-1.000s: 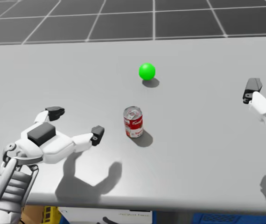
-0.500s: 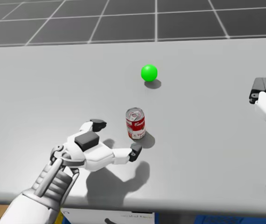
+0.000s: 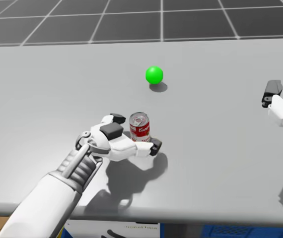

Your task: Watch the red light. When it turns green, pick up the object.

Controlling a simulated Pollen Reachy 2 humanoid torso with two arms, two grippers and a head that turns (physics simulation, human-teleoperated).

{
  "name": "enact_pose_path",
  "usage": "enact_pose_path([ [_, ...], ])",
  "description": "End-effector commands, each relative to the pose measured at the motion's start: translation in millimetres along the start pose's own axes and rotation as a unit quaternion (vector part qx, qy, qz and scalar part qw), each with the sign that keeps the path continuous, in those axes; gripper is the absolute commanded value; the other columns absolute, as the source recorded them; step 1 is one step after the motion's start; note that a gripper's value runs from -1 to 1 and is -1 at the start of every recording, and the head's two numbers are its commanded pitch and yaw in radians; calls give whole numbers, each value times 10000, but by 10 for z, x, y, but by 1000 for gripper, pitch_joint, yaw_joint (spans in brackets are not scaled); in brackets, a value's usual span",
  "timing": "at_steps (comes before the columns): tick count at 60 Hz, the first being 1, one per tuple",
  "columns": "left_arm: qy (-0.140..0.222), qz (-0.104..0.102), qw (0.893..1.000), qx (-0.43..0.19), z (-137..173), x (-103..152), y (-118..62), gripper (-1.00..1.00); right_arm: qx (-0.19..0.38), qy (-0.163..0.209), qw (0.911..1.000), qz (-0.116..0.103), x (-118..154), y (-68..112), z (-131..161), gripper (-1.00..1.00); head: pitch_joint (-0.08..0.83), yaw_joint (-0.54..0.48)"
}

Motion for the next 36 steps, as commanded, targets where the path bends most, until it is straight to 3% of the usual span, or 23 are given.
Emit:
enact_pose_path([
  [1,-123,371,9990,-228,-232,92,-120,-1000,-24,38,9999,-105,-9,11,9,-1000,620,87],
  [12,-193,647,9968,-421,-302,44,-107,-1000,-5,39,9999,-132,-7,5,8,-1000,620,79],
  [15,-210,729,9960,-463,-295,18,-107,-859,-3,35,9999,-136,-5,3,9,-1000,619,78],
  [17,-258,790,9952,-515,-292,3,-108,-222,1,38,9999,-144,-5,1,9,-1000,619,78],
  [18,-255,795,9951,-522,-289,3,-109,250,1,37,9999,-144,-5,1,9,-1000,619,79],
  [19,-261,797,9951,-516,-284,2,-107,935,2,37,9999,-147,-4,1,10,-1000,619,78],
  [29,-339,745,9950,-571,-249,4,-144,1000,11,38,9999,-151,-5,1,9,-1000,597,78],
  [36,-349,670,9956,-560,-235,-4,-154,1000,16,41,9999,-153,0,1,14,-1000,514,83],
])
